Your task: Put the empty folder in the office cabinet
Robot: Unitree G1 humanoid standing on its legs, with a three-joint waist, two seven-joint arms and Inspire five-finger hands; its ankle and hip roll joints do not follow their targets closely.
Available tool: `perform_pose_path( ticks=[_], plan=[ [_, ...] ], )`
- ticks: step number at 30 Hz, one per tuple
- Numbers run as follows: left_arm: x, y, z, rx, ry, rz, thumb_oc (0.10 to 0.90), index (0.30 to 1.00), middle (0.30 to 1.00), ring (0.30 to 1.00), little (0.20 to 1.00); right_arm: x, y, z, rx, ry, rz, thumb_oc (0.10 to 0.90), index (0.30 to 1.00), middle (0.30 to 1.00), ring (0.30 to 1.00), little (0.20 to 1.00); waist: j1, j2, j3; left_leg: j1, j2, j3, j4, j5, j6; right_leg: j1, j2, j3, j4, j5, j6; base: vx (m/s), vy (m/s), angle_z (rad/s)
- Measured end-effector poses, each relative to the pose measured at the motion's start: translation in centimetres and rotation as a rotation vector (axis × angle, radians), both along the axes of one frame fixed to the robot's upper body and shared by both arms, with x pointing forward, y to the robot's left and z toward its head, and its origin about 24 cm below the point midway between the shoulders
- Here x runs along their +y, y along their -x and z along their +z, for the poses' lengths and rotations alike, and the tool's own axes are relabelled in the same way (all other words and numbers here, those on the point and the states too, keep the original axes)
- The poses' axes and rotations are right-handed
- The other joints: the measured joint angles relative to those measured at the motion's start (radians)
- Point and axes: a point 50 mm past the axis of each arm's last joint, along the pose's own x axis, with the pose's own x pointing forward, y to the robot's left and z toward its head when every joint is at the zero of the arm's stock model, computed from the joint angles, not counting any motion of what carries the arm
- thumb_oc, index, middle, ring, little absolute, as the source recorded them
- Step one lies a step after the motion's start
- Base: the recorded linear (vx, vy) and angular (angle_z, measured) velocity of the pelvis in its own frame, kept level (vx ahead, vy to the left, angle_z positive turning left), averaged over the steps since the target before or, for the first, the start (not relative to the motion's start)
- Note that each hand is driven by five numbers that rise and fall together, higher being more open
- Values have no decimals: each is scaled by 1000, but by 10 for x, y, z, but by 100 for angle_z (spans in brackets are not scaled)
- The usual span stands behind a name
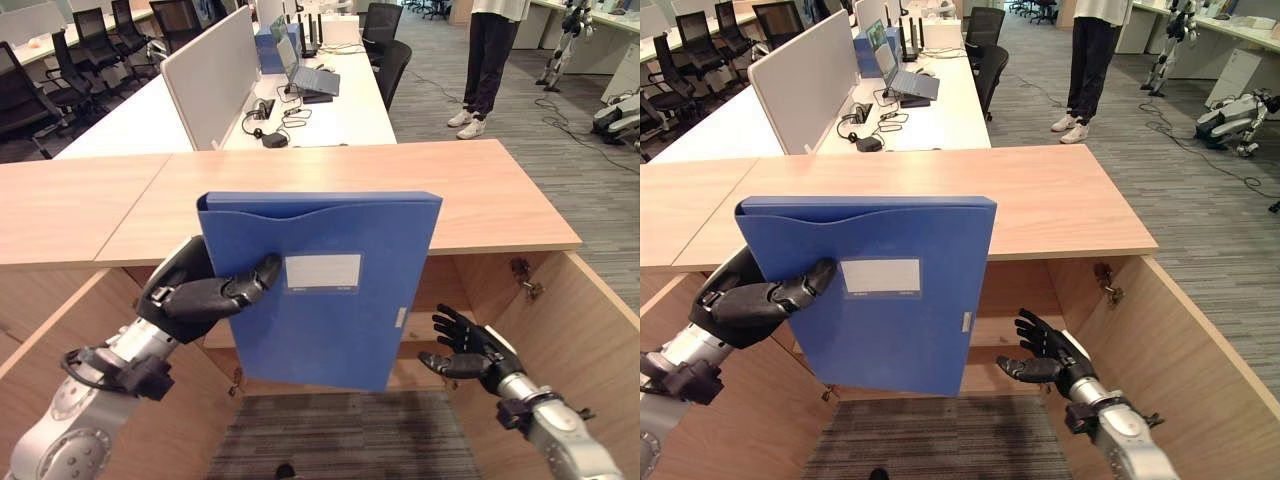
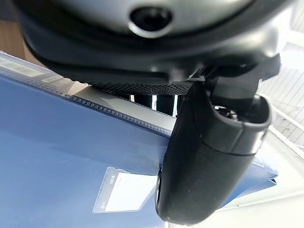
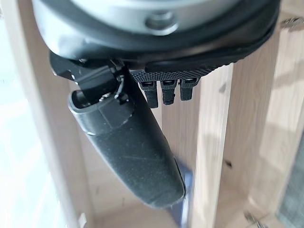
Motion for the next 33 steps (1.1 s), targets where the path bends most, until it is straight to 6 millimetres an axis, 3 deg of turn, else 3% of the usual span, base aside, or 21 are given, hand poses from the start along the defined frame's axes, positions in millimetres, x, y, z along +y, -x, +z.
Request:
perform_pose_path(
  ticks=[6, 10, 18, 33],
  plan=[
    [1, -1, -1, -16, -43, -32, 400, 300, 300, 300, 300, -24, -6, 30, -41, -39, 51, 800, 900, 900, 900, 900, -3, -17, -1, -5, -2, 0, 0, -1, 1, -4, -3, -1, 0, -1, 2, 0, 0, 0],
    [2, -1, -2, -20, -42, -39, 400, 300, 300, 300, 300, -23, -6, 35, -47, -97, 62, 800, 900, 900, 900, 900, -9, -23, -1, -6, -2, 1, -4, -5, 2, -5, -4, 0, -1, -5, 7, -12, 6, 0],
    [1, -1, -1, -26, -38, -39, 400, 300, 300, 300, 300, 25, -9, 60, -122, -252, 301, 800, 900, 900, 900, 900, -21, -25, -2, -19, -3, 3, 0, -2, 4, -21, -3, 0, 1, 4, 0, -14, 6, 0],
    [2, -12, 8, -90, -102, 13, 400, 300, 300, 300, 300, 63, -10, 48, -51, -314, 435, 800, 900, 900, 900, 900, -18, -25, -2, -19, -3, 3, 0, -1, 6, -21, -4, 1, 0, 4, -1, 0, 0, 0]
  ],
)
